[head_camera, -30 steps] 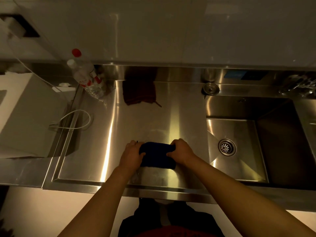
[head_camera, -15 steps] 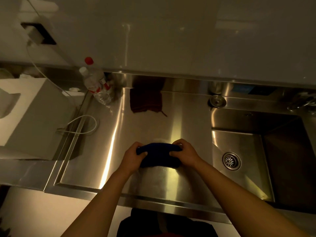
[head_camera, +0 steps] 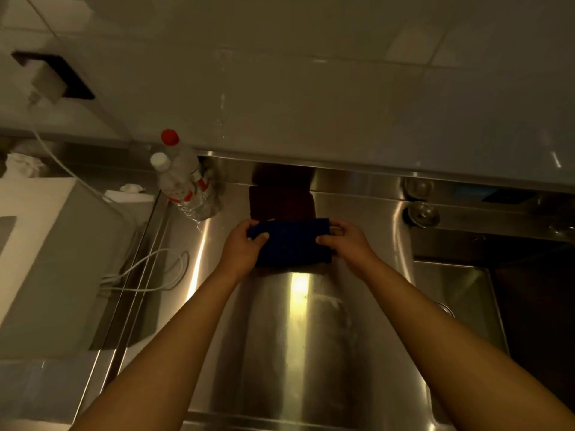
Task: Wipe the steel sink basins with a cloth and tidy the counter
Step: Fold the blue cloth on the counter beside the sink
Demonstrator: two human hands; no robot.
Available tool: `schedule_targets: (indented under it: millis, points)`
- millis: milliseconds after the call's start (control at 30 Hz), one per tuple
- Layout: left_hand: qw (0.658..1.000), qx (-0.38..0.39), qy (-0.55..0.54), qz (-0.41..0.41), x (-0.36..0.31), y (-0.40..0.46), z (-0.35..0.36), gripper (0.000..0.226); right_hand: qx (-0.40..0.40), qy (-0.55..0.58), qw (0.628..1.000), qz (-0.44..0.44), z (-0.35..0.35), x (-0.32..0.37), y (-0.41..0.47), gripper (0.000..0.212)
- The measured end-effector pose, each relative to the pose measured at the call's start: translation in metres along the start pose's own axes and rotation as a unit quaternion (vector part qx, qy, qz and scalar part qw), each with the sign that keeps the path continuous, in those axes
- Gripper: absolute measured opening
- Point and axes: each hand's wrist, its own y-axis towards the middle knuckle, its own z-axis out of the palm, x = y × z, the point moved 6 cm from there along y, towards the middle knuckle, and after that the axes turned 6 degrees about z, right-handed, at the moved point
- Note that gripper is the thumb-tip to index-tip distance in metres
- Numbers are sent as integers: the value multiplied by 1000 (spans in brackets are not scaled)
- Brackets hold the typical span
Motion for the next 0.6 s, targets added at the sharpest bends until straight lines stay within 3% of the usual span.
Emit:
schedule_targets:
  millis: [300, 500, 600]
  points:
    - [1000, -29, -3, 5, 10, 89, -14, 17, -38, -6, 999, -24, 24, 39, 79, 53]
    - [999, -41, -24, 0, 17, 124, -15, 26, -90, -11, 995, -28, 29, 45, 115, 53]
    - [999, -35, -21, -13, 27, 135, -15, 40, -134, -62, 989, -11, 26, 40, 125, 53]
